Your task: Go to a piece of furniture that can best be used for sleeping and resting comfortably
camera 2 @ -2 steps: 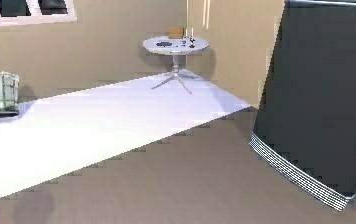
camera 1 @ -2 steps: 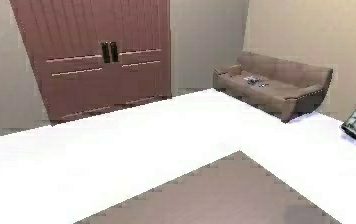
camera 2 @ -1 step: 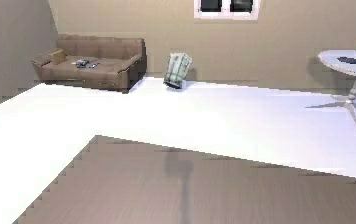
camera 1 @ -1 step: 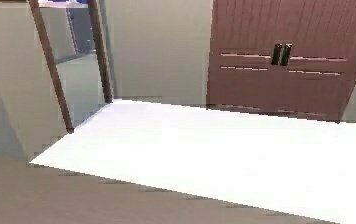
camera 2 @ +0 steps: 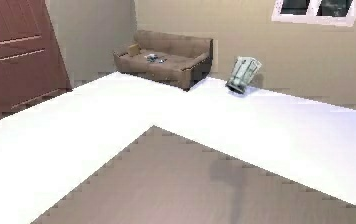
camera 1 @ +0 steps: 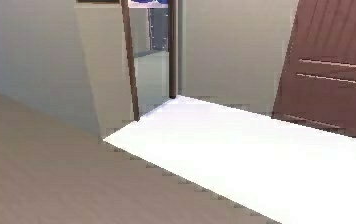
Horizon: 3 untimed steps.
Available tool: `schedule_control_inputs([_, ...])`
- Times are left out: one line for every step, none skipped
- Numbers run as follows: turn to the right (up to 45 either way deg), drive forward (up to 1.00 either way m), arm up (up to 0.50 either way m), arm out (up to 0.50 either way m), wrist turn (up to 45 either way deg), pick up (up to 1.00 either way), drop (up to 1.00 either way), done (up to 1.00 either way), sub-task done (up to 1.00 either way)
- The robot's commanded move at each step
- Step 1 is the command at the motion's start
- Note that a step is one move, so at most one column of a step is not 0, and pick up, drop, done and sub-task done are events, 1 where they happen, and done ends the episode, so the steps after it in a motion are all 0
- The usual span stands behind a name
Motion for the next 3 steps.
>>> schedule_control_inputs([0.0,1.00,0.00,0.00,0.0,0.00,0.00,0.00,0.00])
schedule_control_inputs([0.0,1.00,0.00,0.00,0.0,0.00,0.00,0.00,0.00])
schedule_control_inputs([0.0,0.45,0.00,0.00,0.0,0.00,0.00,0.00,0.00])
